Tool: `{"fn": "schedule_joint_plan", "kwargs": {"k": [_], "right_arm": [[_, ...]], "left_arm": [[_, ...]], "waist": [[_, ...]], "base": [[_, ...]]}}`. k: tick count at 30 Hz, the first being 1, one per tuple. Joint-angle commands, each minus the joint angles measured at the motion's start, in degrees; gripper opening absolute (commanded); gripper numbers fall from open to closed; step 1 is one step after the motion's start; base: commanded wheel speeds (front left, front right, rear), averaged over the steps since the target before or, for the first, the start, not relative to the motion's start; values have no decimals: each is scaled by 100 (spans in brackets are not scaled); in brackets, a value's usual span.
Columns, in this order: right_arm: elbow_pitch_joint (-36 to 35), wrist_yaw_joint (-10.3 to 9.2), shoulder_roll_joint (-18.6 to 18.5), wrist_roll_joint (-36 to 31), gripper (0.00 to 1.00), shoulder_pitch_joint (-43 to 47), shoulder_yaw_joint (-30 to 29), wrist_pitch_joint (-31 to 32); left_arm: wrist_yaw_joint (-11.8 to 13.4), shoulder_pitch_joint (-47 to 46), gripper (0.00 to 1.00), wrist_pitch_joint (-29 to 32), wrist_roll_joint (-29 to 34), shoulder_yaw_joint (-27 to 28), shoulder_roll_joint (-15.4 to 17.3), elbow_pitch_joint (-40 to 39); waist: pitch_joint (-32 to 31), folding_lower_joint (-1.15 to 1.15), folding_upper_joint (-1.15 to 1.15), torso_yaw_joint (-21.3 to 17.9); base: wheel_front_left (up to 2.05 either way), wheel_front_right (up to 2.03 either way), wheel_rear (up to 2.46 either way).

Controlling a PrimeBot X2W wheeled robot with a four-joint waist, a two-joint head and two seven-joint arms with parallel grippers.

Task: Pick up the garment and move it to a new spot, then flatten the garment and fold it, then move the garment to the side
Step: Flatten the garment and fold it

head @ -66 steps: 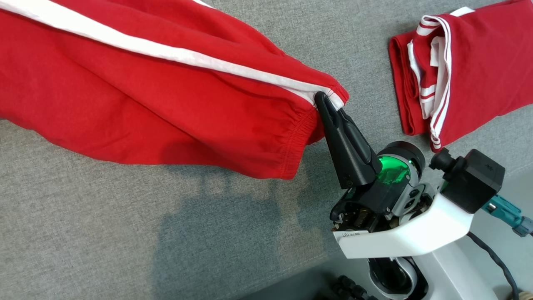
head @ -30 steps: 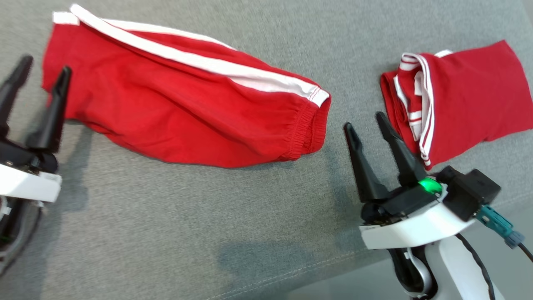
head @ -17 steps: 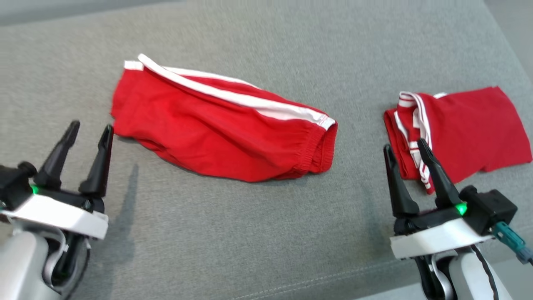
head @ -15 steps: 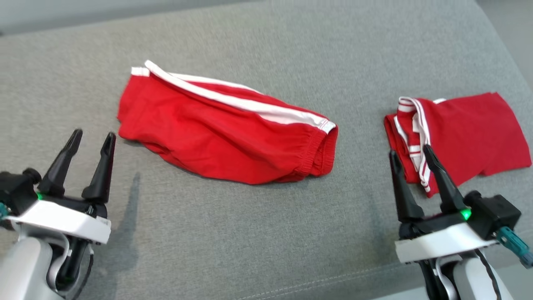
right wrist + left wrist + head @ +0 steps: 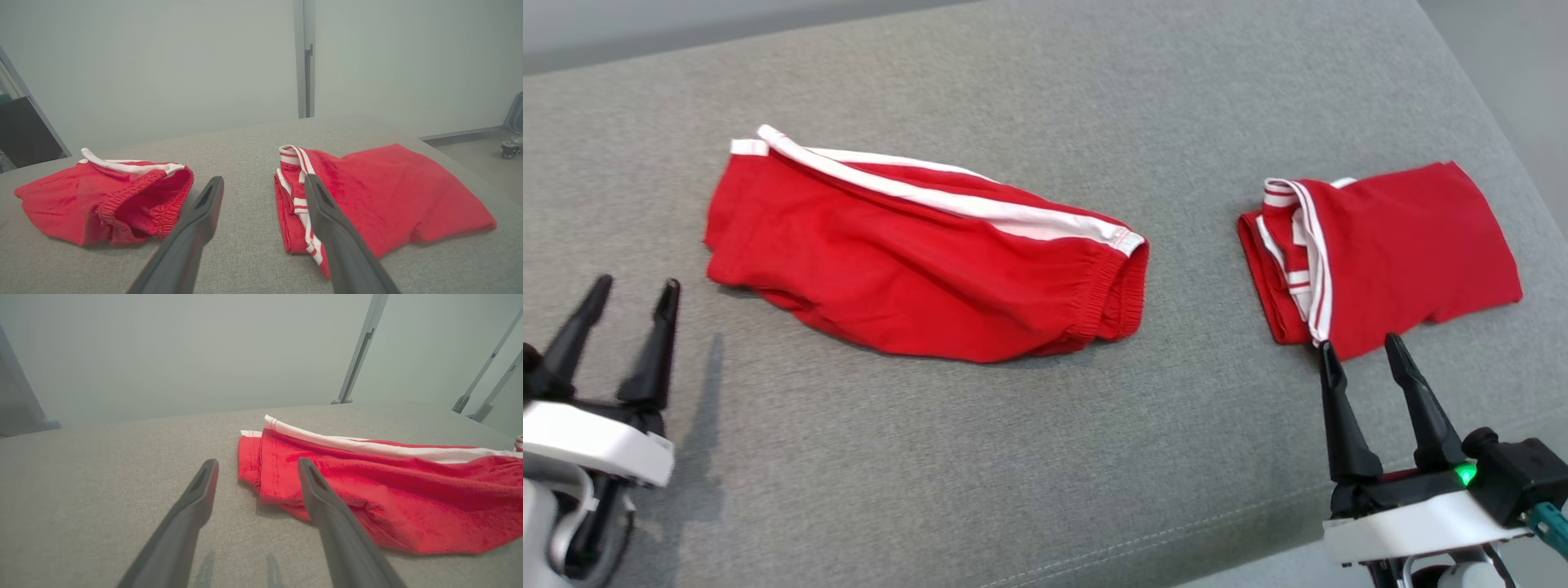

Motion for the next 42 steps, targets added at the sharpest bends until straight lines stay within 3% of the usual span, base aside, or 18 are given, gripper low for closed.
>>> {"fn": "schedule_joint_plan", "kwargs": {"k": [1,8,16,21,30,31,32,33,42], "right_arm": [[-196,8,-53,63,100,36,168,-60],[-677,8,-53,230,100,404,400,-60],[-1087,8,-53,368,100,748,673,-60],[-1195,8,-53,374,100,888,798,-60],[-1213,8,-53,405,100,993,866,-60],[-1203,8,-53,418,100,1002,862,-60],[-1190,8,-53,431,100,1001,855,-60],[-1163,8,-53,437,100,990,848,-60],[-878,8,-53,489,100,750,729,-60]], "left_arm": [[17,-359,100,-29,-42,198,309,-68],[17,-875,100,78,-377,-153,1166,224],[17,-1119,100,658,-798,-446,1979,58],[43,-1146,100,857,-819,-444,2239,7],[177,-1036,100,1180,-847,-502,2415,-43],[167,-1009,76,1204,-871,-530,2398,-84],[157,-984,9,1218,-887,-559,2387,-131],[145,-970,0,1239,-903,-589,2383,-168],[83,-895,0,1236,-1224,-776,2017,-269]], "waist": [[182,0,0,-183],[682,0,0,-690],[1143,0,0,-1117],[1250,0,0,-1270],[1321,0,0,-1360],[1317,0,0,-1345],[1314,0,0,-1328],[1306,0,0,-1309],[1057,0,0,-1005]], "base": [[0,0,0],[0,0,0],[0,0,0],[0,0,0],[0,0,0],[0,0,0],[0,0,0],[0,0,0],[0,0,0]]}}
